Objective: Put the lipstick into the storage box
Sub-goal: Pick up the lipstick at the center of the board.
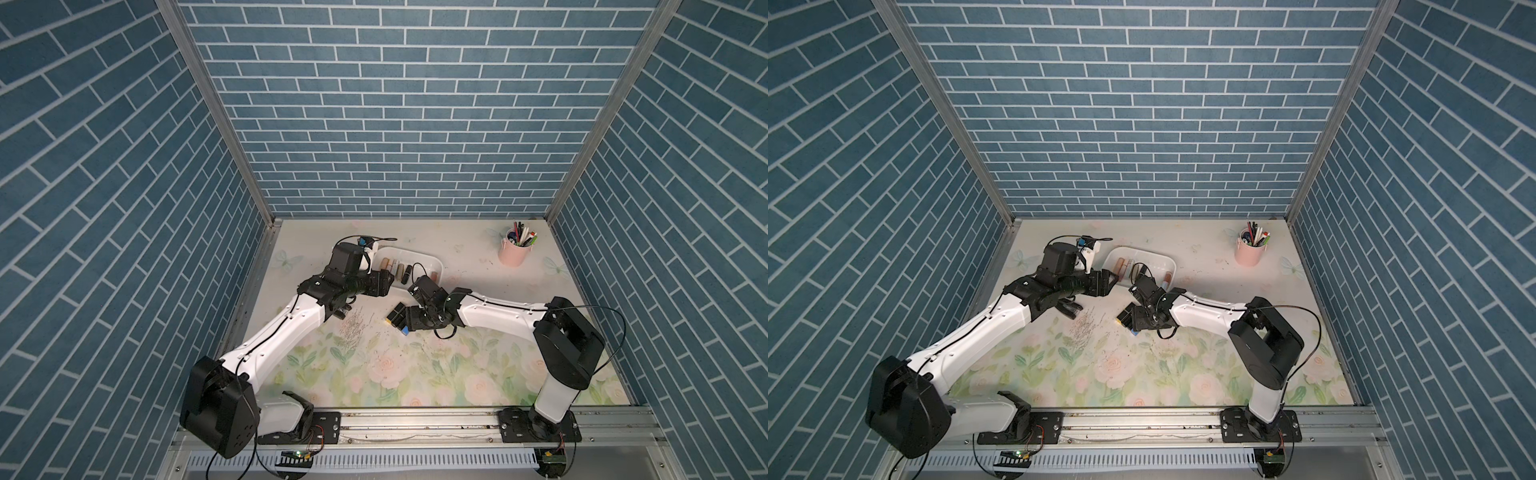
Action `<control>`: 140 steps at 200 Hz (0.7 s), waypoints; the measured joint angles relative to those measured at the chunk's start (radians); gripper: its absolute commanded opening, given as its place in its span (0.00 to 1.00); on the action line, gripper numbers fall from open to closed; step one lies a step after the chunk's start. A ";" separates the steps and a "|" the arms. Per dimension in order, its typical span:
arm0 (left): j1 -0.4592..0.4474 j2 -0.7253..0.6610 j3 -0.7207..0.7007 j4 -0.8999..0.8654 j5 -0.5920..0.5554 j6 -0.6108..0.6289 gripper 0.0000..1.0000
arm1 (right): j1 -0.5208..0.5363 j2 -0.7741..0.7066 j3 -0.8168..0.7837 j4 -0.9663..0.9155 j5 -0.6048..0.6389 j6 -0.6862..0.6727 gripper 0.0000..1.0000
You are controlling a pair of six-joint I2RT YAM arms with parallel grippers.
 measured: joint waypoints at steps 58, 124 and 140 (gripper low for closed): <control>0.029 -0.031 -0.038 0.003 0.000 0.000 0.76 | 0.000 0.046 0.021 0.000 -0.004 0.000 0.68; 0.056 -0.049 -0.058 0.003 0.003 0.000 0.76 | 0.000 0.088 0.045 0.000 -0.005 0.000 0.68; 0.060 -0.052 -0.058 0.003 0.003 0.001 0.76 | 0.000 0.093 0.051 0.001 -0.006 0.000 0.67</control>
